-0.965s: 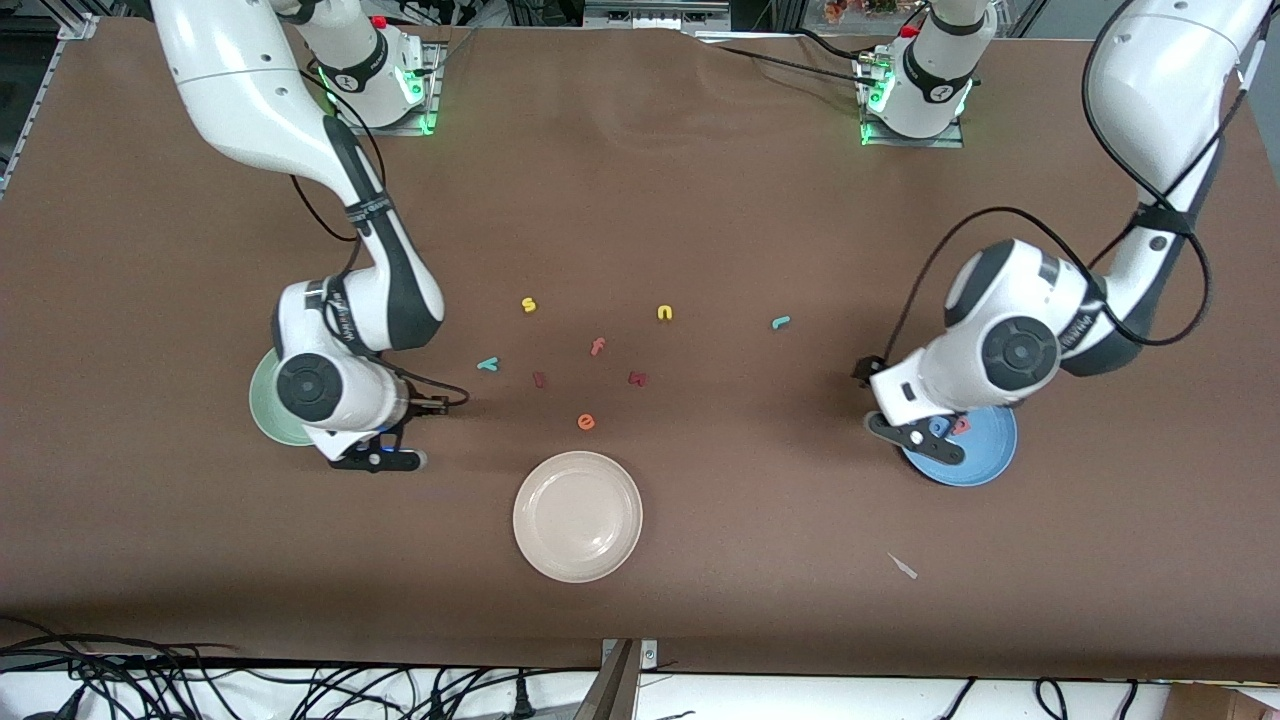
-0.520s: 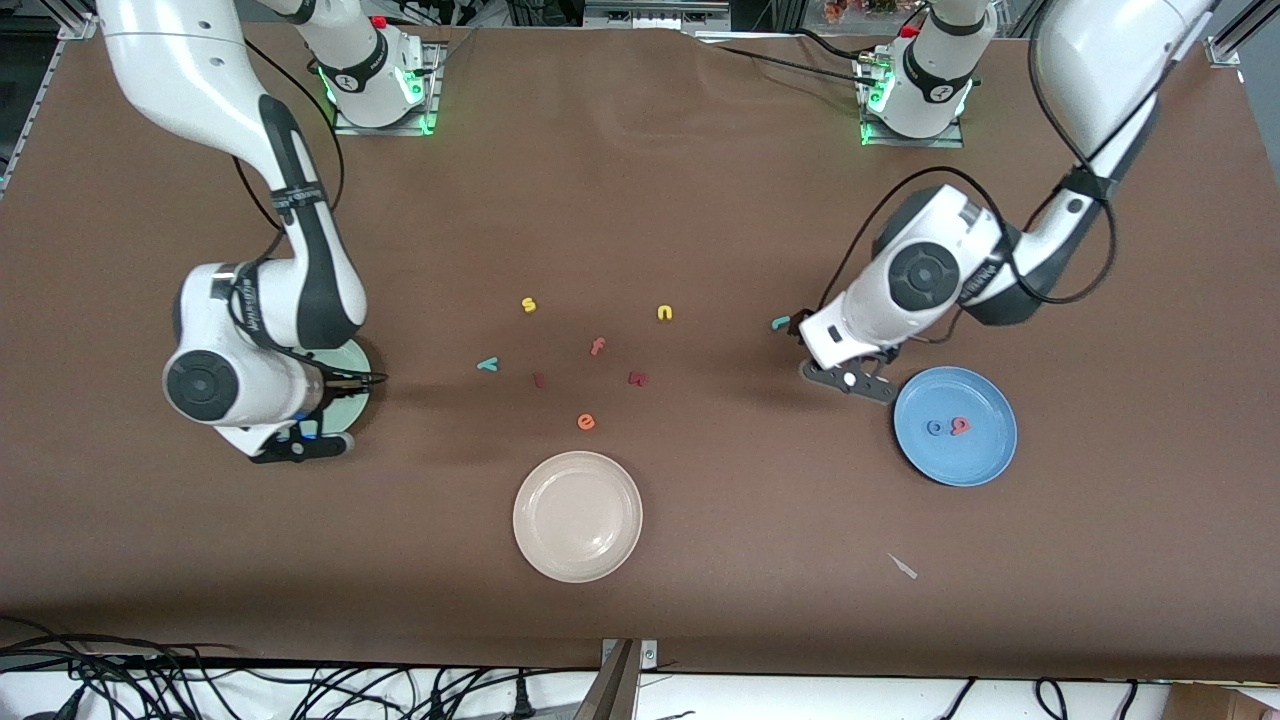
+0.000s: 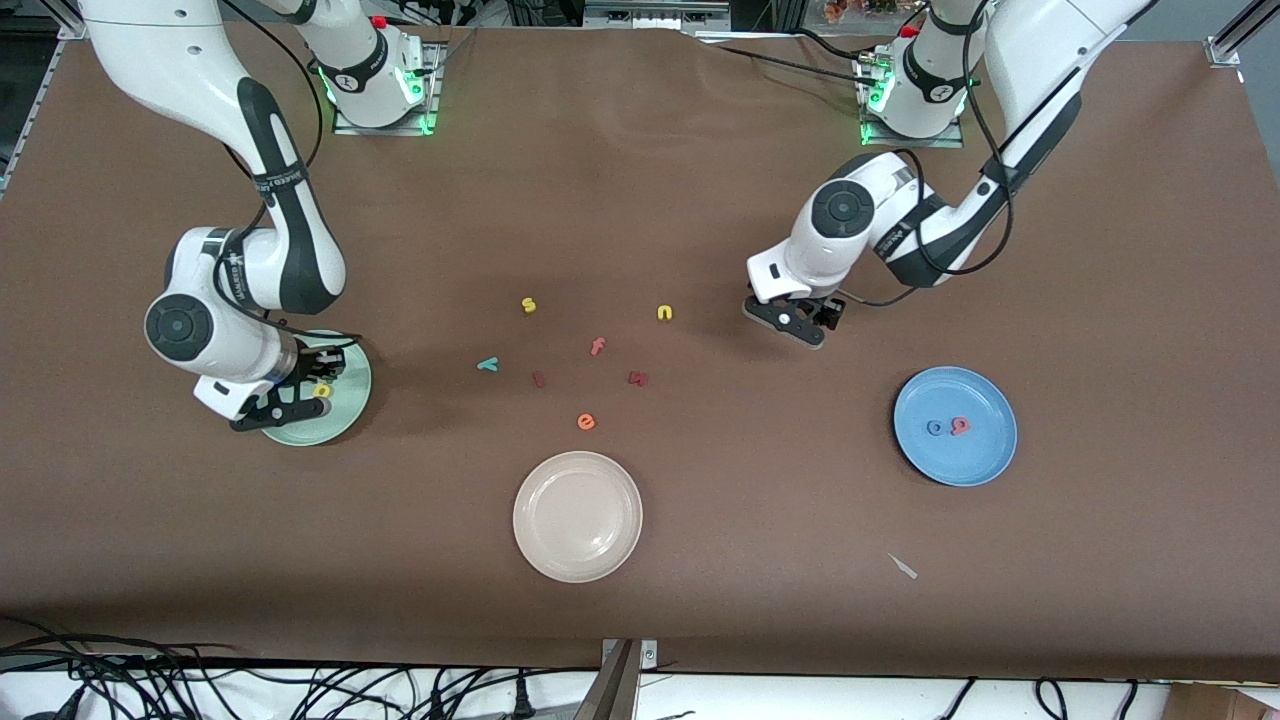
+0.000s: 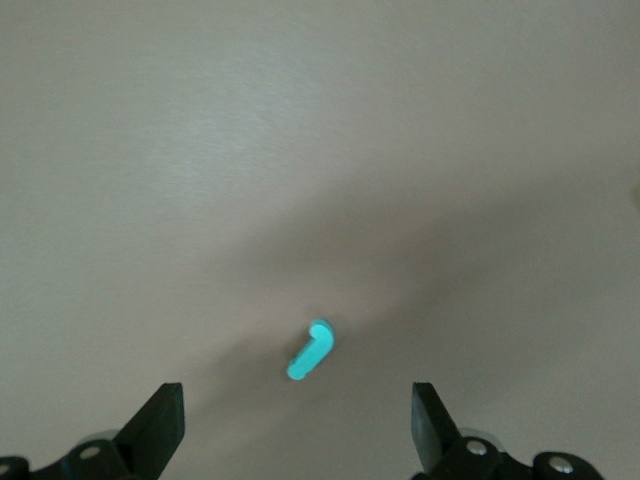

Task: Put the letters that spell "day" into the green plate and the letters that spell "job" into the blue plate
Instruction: 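Place the green b on the green plate while the left gripper reaches the teal l, then grasp the teal l with the left gripper while the right gripper grasps the teal y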

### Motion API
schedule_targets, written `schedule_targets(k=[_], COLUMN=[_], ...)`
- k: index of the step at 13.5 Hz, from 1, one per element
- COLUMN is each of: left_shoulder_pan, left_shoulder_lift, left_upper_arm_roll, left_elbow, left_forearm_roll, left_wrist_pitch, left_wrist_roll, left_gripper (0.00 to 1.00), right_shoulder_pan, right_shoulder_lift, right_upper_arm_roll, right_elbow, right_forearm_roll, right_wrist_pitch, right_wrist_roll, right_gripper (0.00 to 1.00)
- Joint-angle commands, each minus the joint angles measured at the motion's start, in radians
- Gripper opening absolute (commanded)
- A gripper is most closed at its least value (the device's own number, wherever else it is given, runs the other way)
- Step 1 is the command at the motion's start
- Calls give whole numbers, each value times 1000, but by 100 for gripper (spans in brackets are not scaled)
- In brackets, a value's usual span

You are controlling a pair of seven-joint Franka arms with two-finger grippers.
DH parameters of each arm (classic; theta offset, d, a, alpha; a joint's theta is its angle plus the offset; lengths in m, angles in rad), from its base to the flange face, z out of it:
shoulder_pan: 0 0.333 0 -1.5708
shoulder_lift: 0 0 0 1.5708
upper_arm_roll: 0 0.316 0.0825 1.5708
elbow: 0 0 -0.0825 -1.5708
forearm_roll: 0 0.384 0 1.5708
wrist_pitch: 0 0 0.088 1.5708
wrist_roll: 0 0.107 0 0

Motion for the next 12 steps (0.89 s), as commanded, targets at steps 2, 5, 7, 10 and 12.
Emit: schedule_targets(k=[2, 5, 7, 10, 12], left_shoulder_pan=[-22, -9, -9, -8, -8], left_shoulder_lift=[67, 112, 126, 134, 146], left_upper_arm_roll=[-2, 4, 7, 11, 13], left_elbow=[4, 11, 14, 27, 29], left_forearm_roll=[67, 159, 182, 235, 237], left_wrist_pitch=[11, 13, 13, 14, 14], left_wrist_roll=[1, 1, 1, -1, -2], left_gripper=[96, 85, 83, 34, 17], right_shoulder_pan=[1, 27, 43, 58, 84], right_shoulder_lift=[-56, -56, -53, -48, -31], right_upper_arm_roll=[3, 29, 70, 142, 162], right_elbow=[-28, 24, 24, 24, 26], right_forearm_roll=[11, 11, 11, 11, 11], right_wrist_pitch=[3, -92, -92, -79, -53], right_wrist_roll=[-9, 130, 222, 354, 384], right_gripper=[100, 100, 100, 100, 100])
